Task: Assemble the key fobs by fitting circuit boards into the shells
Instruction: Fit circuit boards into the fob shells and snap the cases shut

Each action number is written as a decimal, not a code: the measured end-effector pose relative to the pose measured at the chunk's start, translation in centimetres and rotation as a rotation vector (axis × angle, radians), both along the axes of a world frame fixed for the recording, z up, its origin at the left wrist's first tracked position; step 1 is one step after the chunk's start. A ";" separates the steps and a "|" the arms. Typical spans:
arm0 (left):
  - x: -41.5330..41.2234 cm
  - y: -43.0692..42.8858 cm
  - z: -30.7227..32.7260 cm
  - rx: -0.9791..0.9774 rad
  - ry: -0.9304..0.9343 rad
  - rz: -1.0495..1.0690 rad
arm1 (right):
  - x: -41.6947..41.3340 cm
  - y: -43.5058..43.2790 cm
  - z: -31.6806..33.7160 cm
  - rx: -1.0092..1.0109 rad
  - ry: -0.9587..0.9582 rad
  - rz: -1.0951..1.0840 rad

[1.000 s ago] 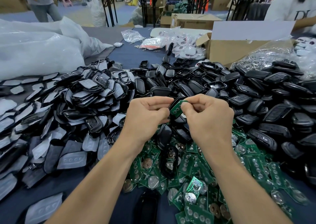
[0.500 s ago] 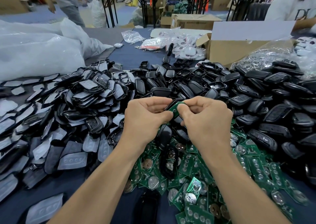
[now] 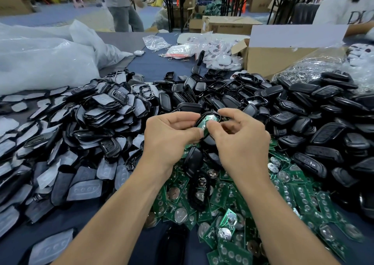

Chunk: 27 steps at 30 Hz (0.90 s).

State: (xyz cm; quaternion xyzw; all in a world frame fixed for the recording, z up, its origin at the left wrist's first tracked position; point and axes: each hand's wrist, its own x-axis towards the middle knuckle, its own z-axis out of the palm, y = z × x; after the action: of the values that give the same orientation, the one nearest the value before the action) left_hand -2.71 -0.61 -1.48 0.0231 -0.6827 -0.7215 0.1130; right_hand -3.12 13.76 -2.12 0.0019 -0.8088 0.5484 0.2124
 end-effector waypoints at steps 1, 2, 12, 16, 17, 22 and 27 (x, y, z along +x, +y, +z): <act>0.0 0.0 0.0 0.002 -0.005 -0.012 | -0.2 0.1 -0.1 -0.022 -0.042 0.052; 0.0 0.0 -0.1 -0.005 -0.004 -0.023 | -0.4 0.2 -0.2 -0.062 -0.081 0.098; 0.0 0.5 -0.5 -0.106 -0.007 -0.030 | -1.0 0.5 -0.8 -0.282 -0.139 0.203; 0.0 0.2 -0.3 -0.087 -0.054 0.008 | -0.8 0.3 -0.8 -0.216 -0.120 0.232; 0.0 0.1 -0.3 -0.087 -0.056 0.006 | -0.8 0.3 -0.8 -0.216 -0.120 0.239; 0.3 0.5 -0.4 -0.236 -0.003 -0.030 | -0.7 0.8 -0.6 -0.206 -0.106 0.223; 0.5 0.7 -0.4 -0.427 0.124 0.029 | -0.7 1.3 -0.1 -0.174 -0.106 0.284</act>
State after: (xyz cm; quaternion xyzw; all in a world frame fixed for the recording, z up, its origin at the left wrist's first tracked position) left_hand -2.16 0.11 -1.85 -0.0360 -0.8114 -0.5588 0.1676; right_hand -3.81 15.07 -2.21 0.0689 -0.7600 0.6401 0.0890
